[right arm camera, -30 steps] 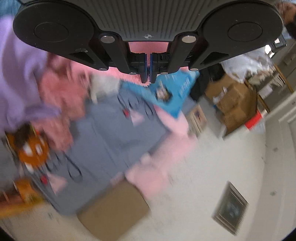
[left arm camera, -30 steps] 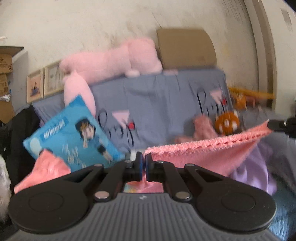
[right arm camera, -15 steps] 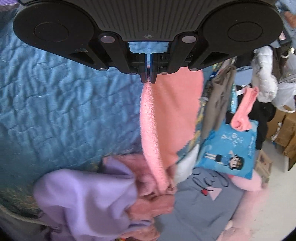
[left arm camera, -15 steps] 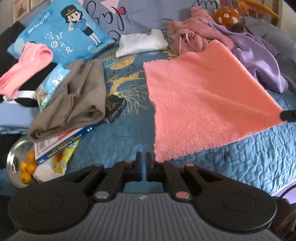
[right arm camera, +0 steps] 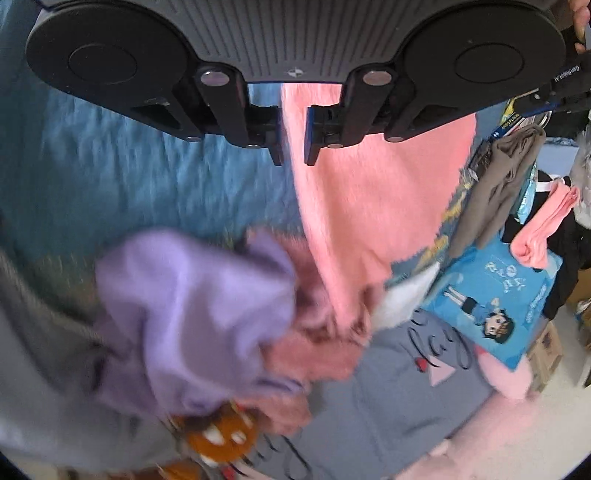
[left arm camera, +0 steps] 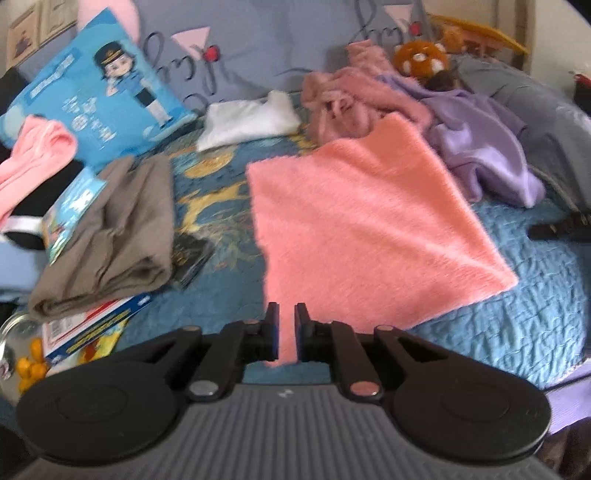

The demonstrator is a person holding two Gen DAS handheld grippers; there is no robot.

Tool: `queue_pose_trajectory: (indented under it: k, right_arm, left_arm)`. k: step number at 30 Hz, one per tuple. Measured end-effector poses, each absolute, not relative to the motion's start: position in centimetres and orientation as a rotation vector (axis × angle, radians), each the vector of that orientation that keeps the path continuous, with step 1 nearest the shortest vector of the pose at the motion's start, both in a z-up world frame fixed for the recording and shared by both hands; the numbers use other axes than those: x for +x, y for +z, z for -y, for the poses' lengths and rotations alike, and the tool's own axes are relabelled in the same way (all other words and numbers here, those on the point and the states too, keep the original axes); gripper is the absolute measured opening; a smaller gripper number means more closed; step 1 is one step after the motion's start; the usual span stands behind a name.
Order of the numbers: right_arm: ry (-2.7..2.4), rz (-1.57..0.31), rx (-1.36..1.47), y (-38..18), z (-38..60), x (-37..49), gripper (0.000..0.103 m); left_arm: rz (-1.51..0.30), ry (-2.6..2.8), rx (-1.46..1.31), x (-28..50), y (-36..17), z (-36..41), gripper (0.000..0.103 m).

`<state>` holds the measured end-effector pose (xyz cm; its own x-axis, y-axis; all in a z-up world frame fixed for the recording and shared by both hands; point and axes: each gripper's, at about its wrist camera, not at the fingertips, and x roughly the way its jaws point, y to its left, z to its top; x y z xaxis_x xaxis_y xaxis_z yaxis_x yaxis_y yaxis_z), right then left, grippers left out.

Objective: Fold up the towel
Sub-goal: 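Lower the blanket onto the quilt and open the left tool while the right tool holds its corner, then lift the blanket corner with the right tool and fold it over lengthwise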

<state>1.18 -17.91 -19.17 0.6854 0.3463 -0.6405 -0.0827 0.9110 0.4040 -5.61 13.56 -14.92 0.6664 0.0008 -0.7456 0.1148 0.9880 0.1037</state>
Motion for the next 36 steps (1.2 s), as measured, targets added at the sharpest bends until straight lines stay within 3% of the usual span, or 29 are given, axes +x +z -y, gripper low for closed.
queue_pose_trajectory:
  k: [2,5,9,21,25,27,29,32,36]
  right_arm:
    - [0.266,-0.754,0.325,-18.1,17.7,3.0,0.015]
    - [0.337,-0.717,0.291,-16.3,17.3,6.3,0.024]
    - [0.446,-0.670,0.258,-13.3,17.3,8.8,0.030]
    - [0.491,-0.610,0.183,-8.9,21.4,4.7,0.037]
    - [0.466,-0.605,0.222,-8.8,23.2,3.9,0.037]
    - [0.453,-0.604,0.236,-9.0,24.0,3.6,0.038]
    - [0.447,-0.608,0.248,-9.3,24.3,3.7,0.038]
    - [0.447,-0.610,0.267,-9.9,24.4,4.1,0.038]
    - [0.462,-0.615,0.277,-10.8,23.8,5.0,0.038]
  left_arm:
    - [-0.837,-0.093,0.146,-5.0,-14.9,-12.4,0.017]
    - [-0.826,-0.163,0.178,-4.2,-15.2,-9.8,0.029]
    - [-0.790,-0.298,0.315,-3.5,-16.2,-5.0,0.056]
    - [-0.702,-0.728,0.551,-3.3,-20.1,6.3,0.056]
    - [-0.705,-0.738,0.618,-3.9,-21.5,8.3,0.045]
    - [-0.732,-0.737,0.622,-3.6,-22.2,9.1,0.028]
    - [-0.739,-0.719,0.651,-3.3,-23.0,9.9,0.019]
    - [-0.735,-0.683,0.692,-3.0,-24.1,10.7,0.017]
    - [-0.727,-0.656,0.677,-2.7,-24.6,10.7,0.005]
